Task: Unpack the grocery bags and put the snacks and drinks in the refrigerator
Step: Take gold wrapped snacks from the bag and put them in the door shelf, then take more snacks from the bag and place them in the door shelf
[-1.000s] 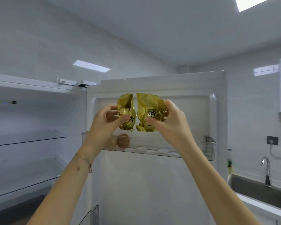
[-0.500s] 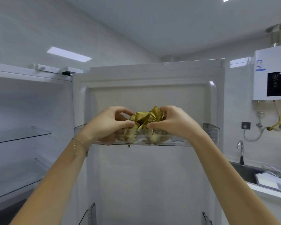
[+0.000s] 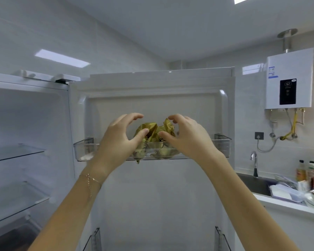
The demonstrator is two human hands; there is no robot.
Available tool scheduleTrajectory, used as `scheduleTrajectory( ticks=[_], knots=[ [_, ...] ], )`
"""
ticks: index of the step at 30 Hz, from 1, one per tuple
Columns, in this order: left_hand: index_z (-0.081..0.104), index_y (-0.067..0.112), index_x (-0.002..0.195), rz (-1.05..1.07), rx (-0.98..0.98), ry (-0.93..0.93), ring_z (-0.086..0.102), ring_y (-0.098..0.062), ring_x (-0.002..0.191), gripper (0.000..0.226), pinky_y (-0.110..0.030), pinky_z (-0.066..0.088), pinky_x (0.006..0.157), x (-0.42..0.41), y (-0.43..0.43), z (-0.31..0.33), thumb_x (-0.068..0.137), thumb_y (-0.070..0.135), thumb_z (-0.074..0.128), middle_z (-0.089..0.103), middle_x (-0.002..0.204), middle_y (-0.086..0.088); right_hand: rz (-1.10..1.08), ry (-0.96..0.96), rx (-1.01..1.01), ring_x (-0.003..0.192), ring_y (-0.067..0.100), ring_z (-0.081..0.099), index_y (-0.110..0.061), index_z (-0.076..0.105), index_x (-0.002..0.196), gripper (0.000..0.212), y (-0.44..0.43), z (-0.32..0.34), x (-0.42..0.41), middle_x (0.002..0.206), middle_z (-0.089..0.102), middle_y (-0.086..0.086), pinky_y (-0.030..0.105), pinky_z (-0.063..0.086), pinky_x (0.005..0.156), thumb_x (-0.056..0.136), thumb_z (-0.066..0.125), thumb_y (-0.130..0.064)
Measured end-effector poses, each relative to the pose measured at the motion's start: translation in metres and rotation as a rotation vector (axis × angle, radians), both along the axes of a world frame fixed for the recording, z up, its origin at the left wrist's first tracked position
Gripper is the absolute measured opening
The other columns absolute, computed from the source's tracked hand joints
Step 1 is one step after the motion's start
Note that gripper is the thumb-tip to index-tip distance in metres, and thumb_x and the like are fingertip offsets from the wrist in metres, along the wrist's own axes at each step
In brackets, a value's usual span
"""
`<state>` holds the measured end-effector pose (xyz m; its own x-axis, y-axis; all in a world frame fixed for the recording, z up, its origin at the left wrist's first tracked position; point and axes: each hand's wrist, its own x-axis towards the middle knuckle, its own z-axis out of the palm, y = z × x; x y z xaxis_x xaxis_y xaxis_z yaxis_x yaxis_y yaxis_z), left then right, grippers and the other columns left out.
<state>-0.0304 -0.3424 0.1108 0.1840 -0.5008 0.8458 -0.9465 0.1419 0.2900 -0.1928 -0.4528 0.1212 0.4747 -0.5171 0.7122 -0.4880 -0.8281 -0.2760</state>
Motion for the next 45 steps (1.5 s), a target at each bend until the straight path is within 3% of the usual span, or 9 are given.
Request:
scheduleTrajectory(
  ticks=[3,6,8,12,18,26,31,45],
  knots=[
    [0.057,0.025,0.127,0.081,-0.122,-0.164,0.046,-0.016,0.122,0.048,-0.029,0.034,0.100,-0.016,-0.002,-0.010,0.089,0.053,0.052,0.056,0.130,0.005,0.011,-0.146,-0.152,0.119,0.020,0.052,-0.023,0.048,0.136,0.058,0.005,-0.019,-0.013,0.133,0.056,-0.004,0.034,0.043,0.093,0.088,0.059,-0.053],
    [0.056,0.027,0.130,0.154,-0.121,-0.240,0.039,-0.025,0.133,0.057,-0.046,0.031,0.107,-0.037,-0.012,-0.021,0.087,0.061,0.044,0.050,0.139,-0.001,-0.069,-0.226,-0.282,0.119,0.022,0.053,-0.021,0.054,0.133,0.060,0.004,-0.036,-0.036,0.127,0.060,-0.004,0.040,0.044,0.095,0.083,0.058,-0.054],
    [0.054,0.027,0.134,0.165,-0.113,-0.272,0.034,-0.028,0.138,0.061,-0.051,0.024,0.112,-0.051,-0.022,-0.027,0.087,0.063,0.041,0.046,0.144,-0.004,-0.143,-0.219,-0.299,0.125,0.021,0.048,-0.023,0.052,0.136,0.064,0.002,-0.044,-0.057,0.131,0.057,-0.004,0.042,0.042,0.100,0.082,0.053,-0.058],
    [0.050,0.024,0.137,0.110,-0.101,-0.280,0.030,-0.031,0.142,0.064,-0.053,0.018,0.115,-0.085,-0.047,-0.035,0.088,0.063,0.039,0.042,0.148,-0.008,-0.284,-0.162,-0.239,0.140,0.021,0.030,-0.030,0.038,0.145,0.070,-0.003,-0.054,-0.111,0.147,0.043,-0.003,0.047,0.027,0.113,0.083,0.049,-0.061],
    [0.043,0.022,0.143,-0.004,-0.064,-0.377,0.022,-0.034,0.145,0.069,-0.058,0.014,0.116,-0.170,-0.092,-0.045,0.089,0.065,0.034,0.036,0.152,-0.010,-0.469,-0.080,-0.141,0.148,0.021,0.008,-0.037,0.024,0.150,0.072,-0.016,-0.059,-0.211,0.158,0.022,-0.004,0.047,0.009,0.118,0.088,0.059,-0.051],
    [0.043,0.022,0.143,-0.265,-0.024,-0.412,0.023,-0.034,0.145,0.067,-0.058,0.019,0.115,-0.333,-0.175,-0.083,0.089,0.062,0.035,0.036,0.152,-0.009,-0.720,0.006,-0.056,0.146,0.021,0.013,-0.038,0.022,0.150,0.074,-0.054,-0.093,-0.370,0.157,0.023,-0.006,0.044,0.012,0.116,0.087,0.056,-0.054],
    [0.038,0.027,0.146,-0.370,0.144,-0.406,0.016,-0.031,0.147,0.071,-0.055,0.011,0.117,-0.425,-0.235,-0.135,0.087,0.067,0.027,0.032,0.155,-0.005,-0.862,0.054,0.081,0.146,0.023,0.011,-0.038,0.019,0.151,0.072,-0.075,-0.134,-0.465,0.158,0.022,-0.004,0.044,0.011,0.118,0.090,0.054,-0.053],
    [0.032,0.031,0.149,-0.725,0.304,-0.399,0.012,-0.025,0.149,0.075,-0.051,0.001,0.118,-0.629,-0.376,-0.234,0.085,0.071,0.023,0.027,0.158,-0.002,-1.153,0.113,0.362,0.147,0.022,0.007,-0.035,0.014,0.152,0.075,-0.150,-0.228,-0.653,0.160,0.016,-0.003,0.047,0.009,0.120,0.090,0.051,-0.056]
  ],
)
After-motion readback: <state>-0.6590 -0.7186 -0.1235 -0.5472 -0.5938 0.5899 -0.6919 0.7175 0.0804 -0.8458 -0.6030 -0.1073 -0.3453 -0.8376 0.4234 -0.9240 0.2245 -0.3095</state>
